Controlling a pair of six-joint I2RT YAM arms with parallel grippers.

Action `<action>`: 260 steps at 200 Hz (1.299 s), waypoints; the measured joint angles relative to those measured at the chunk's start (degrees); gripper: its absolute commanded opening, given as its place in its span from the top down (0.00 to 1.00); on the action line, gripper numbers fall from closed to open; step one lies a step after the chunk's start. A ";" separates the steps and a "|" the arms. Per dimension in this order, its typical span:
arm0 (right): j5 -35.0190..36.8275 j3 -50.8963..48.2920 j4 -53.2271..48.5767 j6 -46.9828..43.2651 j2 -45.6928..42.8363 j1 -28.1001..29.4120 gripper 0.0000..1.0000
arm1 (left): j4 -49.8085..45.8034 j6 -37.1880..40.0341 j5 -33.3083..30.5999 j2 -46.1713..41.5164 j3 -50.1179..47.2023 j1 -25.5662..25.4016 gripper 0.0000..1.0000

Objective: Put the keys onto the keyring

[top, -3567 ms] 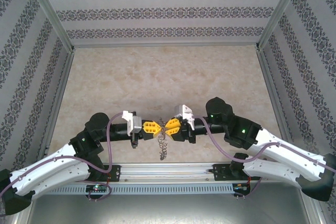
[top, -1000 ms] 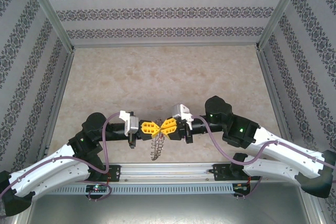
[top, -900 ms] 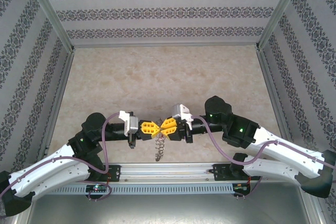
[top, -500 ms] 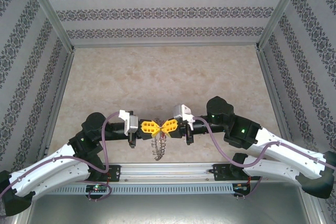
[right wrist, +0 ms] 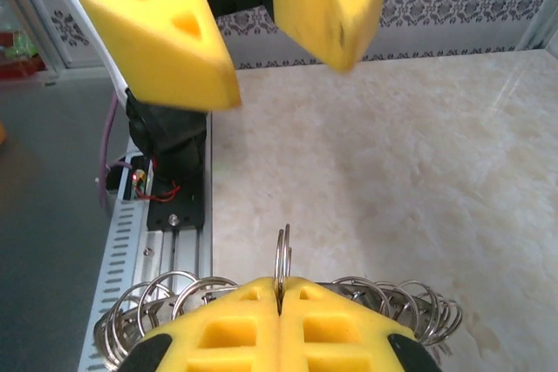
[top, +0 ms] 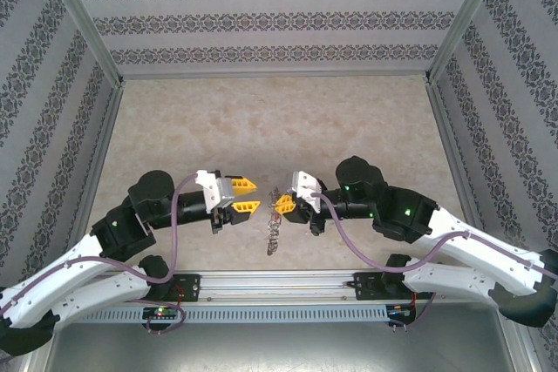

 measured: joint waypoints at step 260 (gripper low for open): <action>-0.63 7.72 -11.69 -2.78 7.43 -0.15 1.00 | -5.60 3.54 -0.59 7.13 0.17 -2.64 0.78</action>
